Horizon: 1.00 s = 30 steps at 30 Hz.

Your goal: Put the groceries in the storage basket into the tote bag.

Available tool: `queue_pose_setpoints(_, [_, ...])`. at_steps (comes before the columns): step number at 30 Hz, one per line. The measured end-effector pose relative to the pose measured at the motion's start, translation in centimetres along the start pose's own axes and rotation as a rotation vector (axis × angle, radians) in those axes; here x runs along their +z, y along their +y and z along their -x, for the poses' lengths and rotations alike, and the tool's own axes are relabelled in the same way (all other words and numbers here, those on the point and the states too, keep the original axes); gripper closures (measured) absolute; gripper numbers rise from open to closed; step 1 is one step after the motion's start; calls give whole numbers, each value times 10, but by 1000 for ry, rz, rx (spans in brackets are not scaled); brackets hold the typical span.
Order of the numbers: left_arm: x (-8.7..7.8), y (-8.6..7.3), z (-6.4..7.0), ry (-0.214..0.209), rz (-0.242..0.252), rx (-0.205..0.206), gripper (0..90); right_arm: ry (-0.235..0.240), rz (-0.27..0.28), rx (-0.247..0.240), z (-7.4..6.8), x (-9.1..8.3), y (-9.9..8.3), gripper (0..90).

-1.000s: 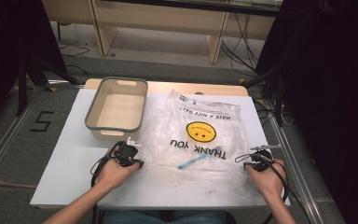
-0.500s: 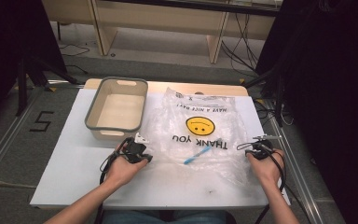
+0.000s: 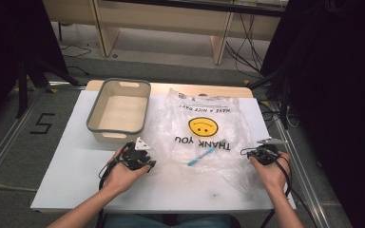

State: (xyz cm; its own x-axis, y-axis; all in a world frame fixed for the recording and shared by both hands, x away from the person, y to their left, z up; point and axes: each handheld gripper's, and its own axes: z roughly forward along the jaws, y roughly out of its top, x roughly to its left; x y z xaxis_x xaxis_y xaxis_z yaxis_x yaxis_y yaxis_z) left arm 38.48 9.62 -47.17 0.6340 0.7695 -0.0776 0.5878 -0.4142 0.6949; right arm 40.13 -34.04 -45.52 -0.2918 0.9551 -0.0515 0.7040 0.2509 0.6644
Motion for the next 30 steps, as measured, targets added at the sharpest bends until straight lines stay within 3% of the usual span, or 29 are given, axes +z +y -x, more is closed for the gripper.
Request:
queue_pose_setpoints(3, [-11,-2,-3,10,45,-8,520,24,58,-29,-4,-14,-3,648])
queue_pose_setpoints(4, [-17,-3,-4,13,74,-13,455,62,105,-39,-6,-23,-6,600])
queue_pose_setpoints(8, [-26,-7,-6,21,105,-33,345,153,176,-49,-12,-33,-12,493])
queue_pose_setpoints(9, [-28,-9,-6,27,115,-51,345,153,176,-49,-12,-33,-12,493])
queue_pose_setpoints(14, [-36,-17,-6,18,127,-39,276,190,204,-77,-21,-40,-24,383])
queue_pose_setpoints(21, [-37,-24,-7,12,125,-28,259,203,204,-67,-21,-41,-34,356])
queue_pose_setpoints(30, [-33,-24,-7,18,122,-19,264,187,191,-45,-16,-40,-38,355])
